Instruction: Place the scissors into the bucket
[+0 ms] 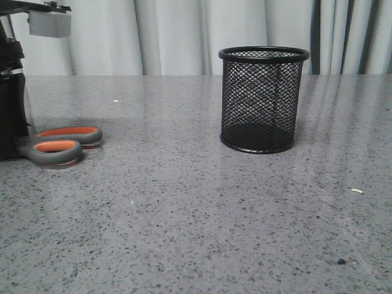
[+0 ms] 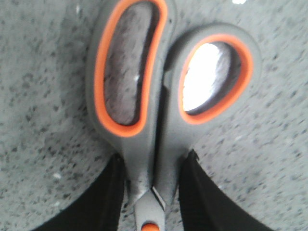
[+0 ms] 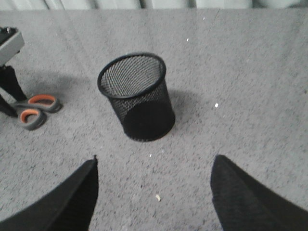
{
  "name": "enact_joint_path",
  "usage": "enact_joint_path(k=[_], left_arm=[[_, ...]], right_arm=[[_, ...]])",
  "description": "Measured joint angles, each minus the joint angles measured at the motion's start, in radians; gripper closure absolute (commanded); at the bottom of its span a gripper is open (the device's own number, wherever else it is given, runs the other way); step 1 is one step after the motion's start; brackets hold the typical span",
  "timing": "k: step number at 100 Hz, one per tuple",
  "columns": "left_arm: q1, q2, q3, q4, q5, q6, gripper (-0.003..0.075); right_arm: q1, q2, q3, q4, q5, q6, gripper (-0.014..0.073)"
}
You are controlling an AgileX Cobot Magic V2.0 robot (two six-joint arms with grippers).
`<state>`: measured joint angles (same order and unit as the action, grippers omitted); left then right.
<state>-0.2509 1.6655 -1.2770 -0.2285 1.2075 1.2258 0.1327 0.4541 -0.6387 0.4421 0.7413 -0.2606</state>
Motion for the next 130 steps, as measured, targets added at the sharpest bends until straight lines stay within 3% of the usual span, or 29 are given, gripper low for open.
enact_joint_path(k=[12,36,45,82,115,122,130], left_arm=[[-0.012,-0.05,-0.009,-0.028,0.0,0.0,0.0689],[-0.161,-0.218,-0.12,-0.037,-0.045,0.0,0.0689],[-0.243,-0.281,-0.162,-0.039,-0.09,0.0,0.0689],[-0.537,-0.343,-0.228,-0.05,-0.182,0.0,0.0689],[-0.581,-0.343,-0.228,-0.047,-0.237,0.0,0.0689],[-0.581,-0.343,-0.228,-0.047,-0.237,0.0,0.0689],[-0.581,-0.343,-0.228,-0.047,-0.237,0.0,0.0689]], right_arm=[[0.0,0.0,0.0,0.136,0.026,-0.084,0.0156],[0.0,0.002,0.0,0.807,0.028,-0.526,0.0155],[0.0,0.018,-0.002,0.939,0.028,-0.605,0.0155],[0.005,0.244,-0.14,0.945,0.115,-0.639,0.0073],[0.098,0.454,-0.25,0.89,0.089,-0.642,0.0076],[0.125,0.495,-0.266,0.888,0.055,-0.642,0.0118],[0.159,0.544,-0.287,0.888,0.037,-0.642,0.0312]])
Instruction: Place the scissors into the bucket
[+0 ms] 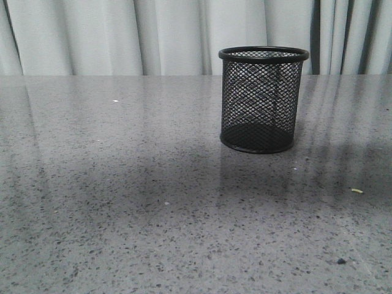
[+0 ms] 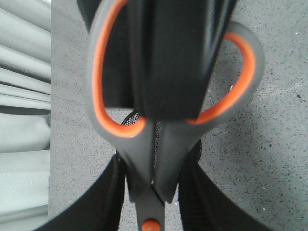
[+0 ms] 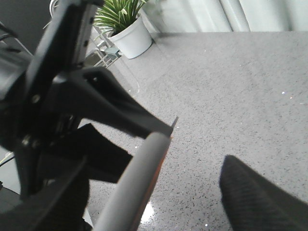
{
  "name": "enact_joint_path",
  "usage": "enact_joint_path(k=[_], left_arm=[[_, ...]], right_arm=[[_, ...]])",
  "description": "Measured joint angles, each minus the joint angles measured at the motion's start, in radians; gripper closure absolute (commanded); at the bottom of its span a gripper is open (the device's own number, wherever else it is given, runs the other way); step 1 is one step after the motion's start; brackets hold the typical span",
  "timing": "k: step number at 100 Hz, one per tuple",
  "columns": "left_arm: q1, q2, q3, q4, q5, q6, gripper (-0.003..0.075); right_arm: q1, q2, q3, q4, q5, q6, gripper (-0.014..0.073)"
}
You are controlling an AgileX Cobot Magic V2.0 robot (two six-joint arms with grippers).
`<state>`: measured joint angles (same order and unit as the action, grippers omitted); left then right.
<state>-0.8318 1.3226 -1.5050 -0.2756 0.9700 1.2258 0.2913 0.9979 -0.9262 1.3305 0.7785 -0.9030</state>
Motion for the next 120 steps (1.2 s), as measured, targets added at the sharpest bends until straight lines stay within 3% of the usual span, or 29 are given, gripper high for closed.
enact_joint_path(k=[9,20,27,36,45,54,63,76,95,109,120], left_arm=[[0.0,0.0,0.0,0.007,0.0,0.0,0.0689],[0.0,-0.004,-0.002,0.042,0.0,0.0,0.0673],[0.0,-0.009,-0.002,0.057,0.0,0.0,0.0596],[0.0,-0.016,-0.002,0.059,0.006,0.0,0.0434],[0.0,-0.038,0.0,0.026,0.006,0.0,0.0373],[-0.001,-0.089,0.0,-0.036,0.001,0.0,0.0391],[-0.001,-0.163,-0.001,-0.079,-0.001,-0.005,0.0468],[-0.001,-0.286,-0.003,-0.119,-0.001,-0.128,0.0741],[-0.001,-0.47,-0.005,-0.076,0.017,-0.399,0.074],[-0.001,-0.58,0.029,0.013,0.02,-0.602,0.074],[-0.001,-0.653,0.112,0.058,0.046,-0.663,0.074]], right_arm=[[0.035,0.045,-0.025,0.002,0.004,0.0,0.0673],[0.052,0.079,-0.035,0.004,-0.007,0.012,0.0657],[0.052,0.09,-0.039,0.013,-0.007,0.017,0.0656],[0.053,0.097,-0.041,0.02,-0.002,0.017,0.0656],[0.056,0.099,-0.047,0.006,0.0,0.006,0.0656],[0.056,0.108,-0.056,-0.036,0.009,0.013,0.0656],[0.04,0.11,-0.095,-0.12,0.029,0.057,0.0656],[-0.011,0.112,-0.228,-0.315,0.132,0.177,0.0656],[-0.109,0.17,-0.526,-0.64,0.435,0.404,0.0657],[-0.12,0.234,-0.669,-0.835,0.472,0.557,0.0657],[-0.121,0.273,-0.686,-0.917,0.48,0.619,0.0657]])
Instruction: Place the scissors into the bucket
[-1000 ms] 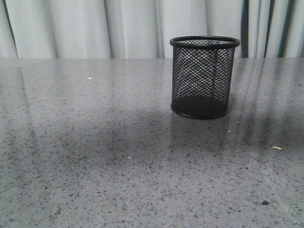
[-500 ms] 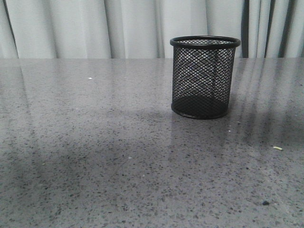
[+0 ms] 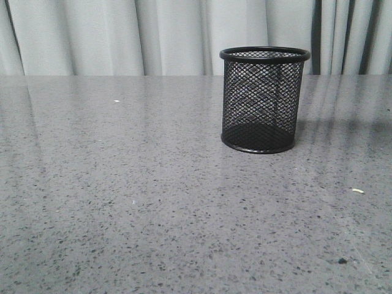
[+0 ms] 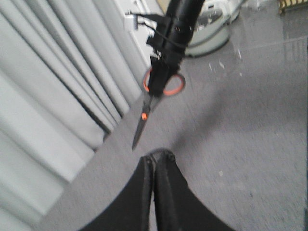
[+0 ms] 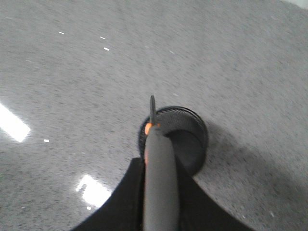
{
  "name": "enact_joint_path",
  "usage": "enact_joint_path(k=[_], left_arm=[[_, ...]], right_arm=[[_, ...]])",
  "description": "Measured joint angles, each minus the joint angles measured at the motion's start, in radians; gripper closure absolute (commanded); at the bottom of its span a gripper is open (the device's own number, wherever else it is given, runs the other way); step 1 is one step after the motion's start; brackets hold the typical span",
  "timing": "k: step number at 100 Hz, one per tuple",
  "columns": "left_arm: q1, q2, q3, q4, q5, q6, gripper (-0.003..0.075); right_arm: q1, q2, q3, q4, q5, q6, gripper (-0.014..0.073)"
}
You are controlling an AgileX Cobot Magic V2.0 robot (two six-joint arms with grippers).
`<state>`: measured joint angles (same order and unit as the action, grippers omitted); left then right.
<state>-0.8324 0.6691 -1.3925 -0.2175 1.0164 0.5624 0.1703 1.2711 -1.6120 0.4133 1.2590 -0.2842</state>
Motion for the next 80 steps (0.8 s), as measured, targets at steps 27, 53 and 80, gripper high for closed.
enact_joint_path(k=[27,53,80], left_arm=[[0.0,-0.204,0.262,0.017,0.042,-0.032,0.074],[0.0,-0.292,0.378,0.017,-0.098,-0.038,0.074],[0.0,-0.293,0.416,0.017,-0.131,-0.04,0.074]], right_arm=[[0.0,0.07,0.068,-0.065,0.007,0.048,0.0657],[0.0,0.202,0.07,-0.062,0.005,0.049,0.0645],[0.0,0.267,0.067,-0.047,-0.003,0.051,0.0268]])
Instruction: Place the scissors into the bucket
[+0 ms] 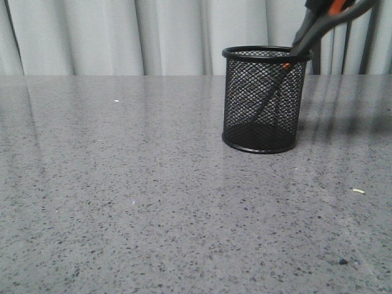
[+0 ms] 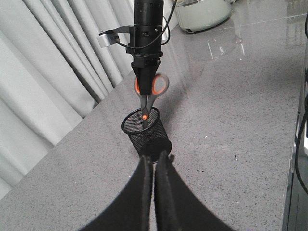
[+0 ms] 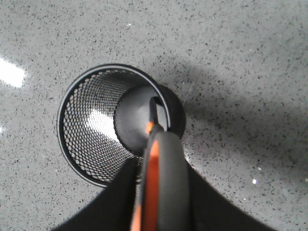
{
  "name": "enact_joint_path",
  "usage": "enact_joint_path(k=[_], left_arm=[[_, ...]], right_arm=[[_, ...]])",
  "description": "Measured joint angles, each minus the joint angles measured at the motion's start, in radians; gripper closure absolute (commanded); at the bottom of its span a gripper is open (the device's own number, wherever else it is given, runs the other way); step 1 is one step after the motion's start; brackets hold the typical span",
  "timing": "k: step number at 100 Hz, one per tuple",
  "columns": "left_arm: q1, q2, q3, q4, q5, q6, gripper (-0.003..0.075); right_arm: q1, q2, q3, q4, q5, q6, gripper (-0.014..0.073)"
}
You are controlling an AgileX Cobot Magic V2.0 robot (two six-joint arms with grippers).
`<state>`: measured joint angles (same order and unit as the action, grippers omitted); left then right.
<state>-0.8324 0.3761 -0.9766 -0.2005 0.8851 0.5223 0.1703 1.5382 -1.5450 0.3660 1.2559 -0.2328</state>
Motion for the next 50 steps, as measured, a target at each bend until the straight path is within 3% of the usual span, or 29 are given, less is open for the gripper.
enact_joint_path(k=[9,31,41,50], left_arm=[[0.0,0.0,0.012,0.0,-0.023,0.0,0.074],[0.0,0.0,0.047,0.034,-0.123,-0.011,0.074],[0.0,0.0,0.067,0.104,-0.205,-0.079,0.074],[0.0,0.0,0.09,0.192,-0.284,-0.159,0.074]], right_arm=[[0.0,0.0,-0.033,0.0,0.0,0.0,0.0197],[0.0,0.0,-0.222,0.0,-0.022,0.0,0.0206],[0.0,0.0,-0.327,0.002,-0.015,0.0,0.0324],[0.0,-0.02,-0.377,0.011,-0.006,0.0,0.0544]])
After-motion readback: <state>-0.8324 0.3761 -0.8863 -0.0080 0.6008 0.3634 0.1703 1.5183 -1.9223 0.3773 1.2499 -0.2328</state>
